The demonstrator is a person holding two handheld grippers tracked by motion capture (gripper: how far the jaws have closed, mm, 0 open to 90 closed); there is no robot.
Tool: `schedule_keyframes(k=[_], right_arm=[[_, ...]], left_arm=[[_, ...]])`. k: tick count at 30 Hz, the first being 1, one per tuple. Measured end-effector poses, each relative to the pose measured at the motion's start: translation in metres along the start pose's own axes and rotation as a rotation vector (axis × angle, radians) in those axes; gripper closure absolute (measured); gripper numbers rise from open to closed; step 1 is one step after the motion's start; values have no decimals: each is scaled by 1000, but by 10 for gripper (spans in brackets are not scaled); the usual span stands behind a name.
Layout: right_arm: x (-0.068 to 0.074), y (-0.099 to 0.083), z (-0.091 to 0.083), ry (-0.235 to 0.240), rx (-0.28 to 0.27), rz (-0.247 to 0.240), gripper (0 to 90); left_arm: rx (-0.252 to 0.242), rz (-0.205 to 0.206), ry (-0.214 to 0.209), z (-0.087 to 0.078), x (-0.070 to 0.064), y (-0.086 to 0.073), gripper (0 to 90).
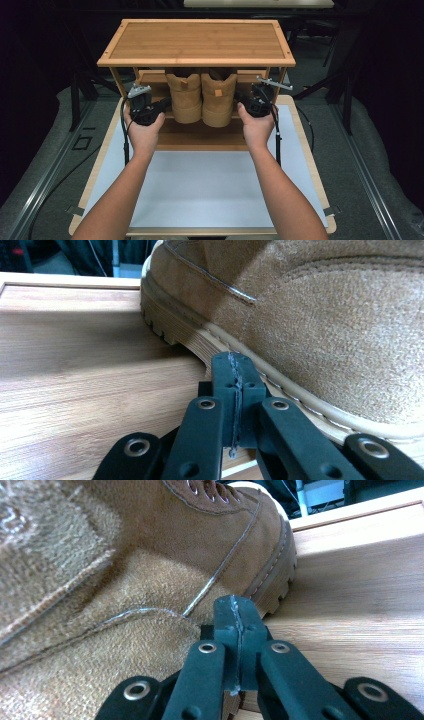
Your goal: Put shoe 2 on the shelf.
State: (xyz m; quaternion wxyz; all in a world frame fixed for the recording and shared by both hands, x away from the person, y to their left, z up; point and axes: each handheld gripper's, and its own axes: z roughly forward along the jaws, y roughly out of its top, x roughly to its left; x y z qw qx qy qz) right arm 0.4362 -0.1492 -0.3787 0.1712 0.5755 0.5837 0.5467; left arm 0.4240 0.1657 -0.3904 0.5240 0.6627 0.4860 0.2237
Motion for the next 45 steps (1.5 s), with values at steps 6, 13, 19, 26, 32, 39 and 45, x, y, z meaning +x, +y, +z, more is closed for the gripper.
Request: schedule_keyframes(k=[6, 13, 19, 26, 32, 39, 45], right_arm=[[-2, 1, -1, 2, 19, 2, 900], [-8, -1, 1, 29, -2, 20, 857], [-8, 0, -2, 28, 19, 11, 839], [-9, 4, -10, 36, 22, -3, 825], [-7, 6, -17, 32, 43, -23, 826], [-5, 8, -34, 38, 74, -71, 826], [-5, 9, -56, 45, 105, -122, 813]], left_arm=[[7, 3, 1, 0, 1, 0, 888], [8, 3, -5, -1, 4, 1, 840], [11, 15, 0, -3, 3, 1, 823], [14, 33, -3, -11, 3, 5, 820], [15, 38, -12, -21, 2, 9, 822], [25, 49, -30, -32, 4, 10, 820], [23, 74, -57, -54, 4, 10, 786]])
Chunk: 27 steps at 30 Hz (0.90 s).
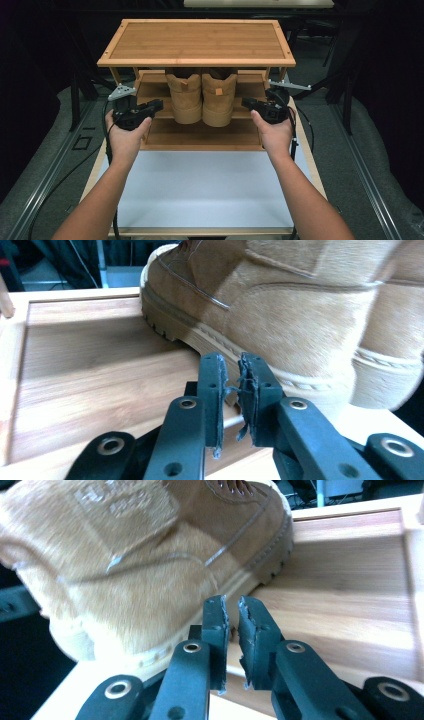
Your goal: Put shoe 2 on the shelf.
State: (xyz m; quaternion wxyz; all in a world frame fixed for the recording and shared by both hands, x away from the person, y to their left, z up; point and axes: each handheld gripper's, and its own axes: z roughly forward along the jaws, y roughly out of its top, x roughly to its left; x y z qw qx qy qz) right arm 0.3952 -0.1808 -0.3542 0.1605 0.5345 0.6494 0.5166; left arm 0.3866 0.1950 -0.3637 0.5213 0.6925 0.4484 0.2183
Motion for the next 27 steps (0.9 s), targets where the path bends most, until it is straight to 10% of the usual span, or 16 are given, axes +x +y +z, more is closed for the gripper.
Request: schedule_keyframes(k=[14, 27], right_arm=[[-19, -38, -63, -29, 49, -102, 734], [-43, -112, -85, -125, 44, -64, 568]], left_arm=[[18, -25, -26, -53, 25, -50, 646], [76, -77, 45, -70, 53, -125, 500]])
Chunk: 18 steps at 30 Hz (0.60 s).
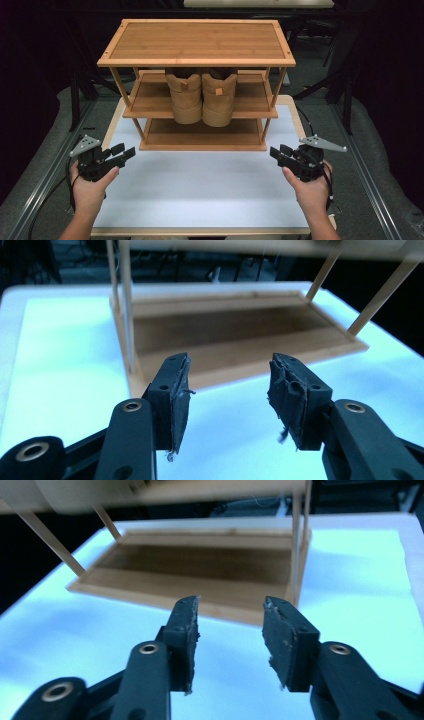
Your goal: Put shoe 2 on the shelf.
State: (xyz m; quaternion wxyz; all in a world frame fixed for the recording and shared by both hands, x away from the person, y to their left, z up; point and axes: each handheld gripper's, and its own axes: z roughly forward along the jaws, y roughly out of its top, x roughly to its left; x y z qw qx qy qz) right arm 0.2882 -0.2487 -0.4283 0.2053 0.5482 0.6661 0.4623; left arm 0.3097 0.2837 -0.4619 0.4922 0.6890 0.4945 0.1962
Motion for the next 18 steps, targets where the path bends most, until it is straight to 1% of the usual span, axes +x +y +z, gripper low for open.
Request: schedule_keyframes(k=[1, 3, 4, 5, 6, 7, 8, 9, 10, 12, 14, 15, 16, 18], right_arm=[[-1, -7, 3, 2, -8, 8, 563], [-3, -20, 7, -23, 8, -5, 547], [-4, -26, 11, -36, 3, -9, 546], [-6, -32, 13, -39, 29, -5, 544], [-6, -38, 17, -54, 23, 4, 537], [-8, -42, 19, -43, 43, 1, 534], [-8, -48, 23, -54, 31, 4, 525], [-9, -52, 25, -62, 48, 2, 520], [-10, -56, 27, -45, 64, 6, 515], [-11, -65, 33, -44, 44, 14, 502], [-12, -74, 36, -54, 41, 17, 494], [-13, -78, 37, -69, 52, 19, 486], [-15, -84, 40, -58, 65, 25, 477], [-18, -92, 45, -64, 71, 26, 470]], left_arm=[[8, -10, 2, 2, 2, -7, 501], [26, -14, 19, 5, 5, -19, 499], [31, -10, 28, 7, 6, -24, 498], [37, 0, 39, 9, 7, -30, 497], [50, 9, 43, 11, 8, -35, 494], [57, 21, 43, 14, 8, -40, 492], [65, 29, 43, 16, 9, -45, 489], [73, 28, 35, 18, 10, -50, 485], [84, 19, 30, 20, 12, -54, 482], [107, 14, 33, 24, 15, -61, 473], [123, 12, 39, 26, 18, -66, 461], [124, 10, 37, 27, 20, -69, 459], [124, 13, 37, 28, 21, -70, 458], [137, 27, 47, 30, 24, -73, 456]])
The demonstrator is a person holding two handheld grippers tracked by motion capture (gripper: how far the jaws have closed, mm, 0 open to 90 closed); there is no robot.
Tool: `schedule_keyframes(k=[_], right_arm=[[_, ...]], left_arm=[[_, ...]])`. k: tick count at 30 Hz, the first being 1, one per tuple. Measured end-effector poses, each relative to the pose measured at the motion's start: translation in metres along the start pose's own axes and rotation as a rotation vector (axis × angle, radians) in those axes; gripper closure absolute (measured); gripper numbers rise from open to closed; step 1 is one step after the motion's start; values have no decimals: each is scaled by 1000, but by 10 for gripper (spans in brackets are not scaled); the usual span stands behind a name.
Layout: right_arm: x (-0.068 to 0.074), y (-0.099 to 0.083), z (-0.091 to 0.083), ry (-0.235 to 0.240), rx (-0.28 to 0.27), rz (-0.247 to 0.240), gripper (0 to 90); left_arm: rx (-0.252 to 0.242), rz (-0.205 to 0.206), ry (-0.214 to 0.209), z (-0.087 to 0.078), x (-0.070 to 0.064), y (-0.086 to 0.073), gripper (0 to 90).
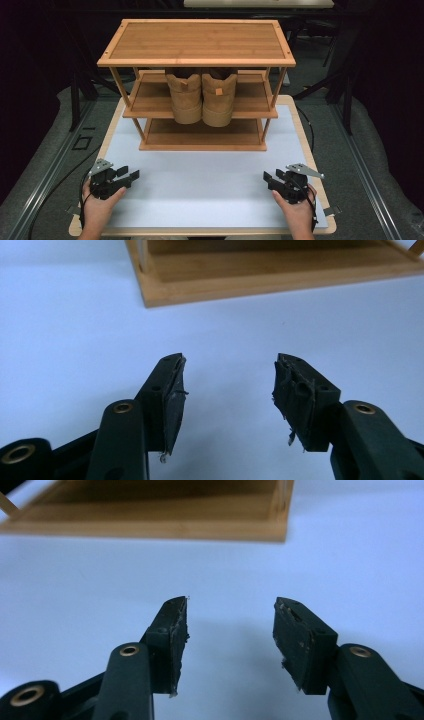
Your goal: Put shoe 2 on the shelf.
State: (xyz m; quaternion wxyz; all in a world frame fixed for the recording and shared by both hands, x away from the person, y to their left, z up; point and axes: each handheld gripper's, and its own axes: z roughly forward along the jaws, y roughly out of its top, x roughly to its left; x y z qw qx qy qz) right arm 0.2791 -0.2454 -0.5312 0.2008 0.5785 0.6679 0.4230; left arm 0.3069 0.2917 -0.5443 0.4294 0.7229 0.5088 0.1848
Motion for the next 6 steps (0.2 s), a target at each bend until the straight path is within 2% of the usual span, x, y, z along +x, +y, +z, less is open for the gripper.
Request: schedule_keyframes(k=[1, 2, 4, 6], right_arm=[[-2, -3, 1, -7, 21, -8, 460], [-4, -5, 4, -15, 18, -12, 452], [-8, -8, 3, -36, 44, -19, 438], [-12, -11, 4, -63, 42, -21, 419]], left_arm=[[9, 9, 8, 1, 1, -1, 456], [18, 17, 23, 2, 3, -3, 453], [39, 9, 45, 4, 7, -6, 442], [68, 7, 88, 6, 12, -7, 407]])
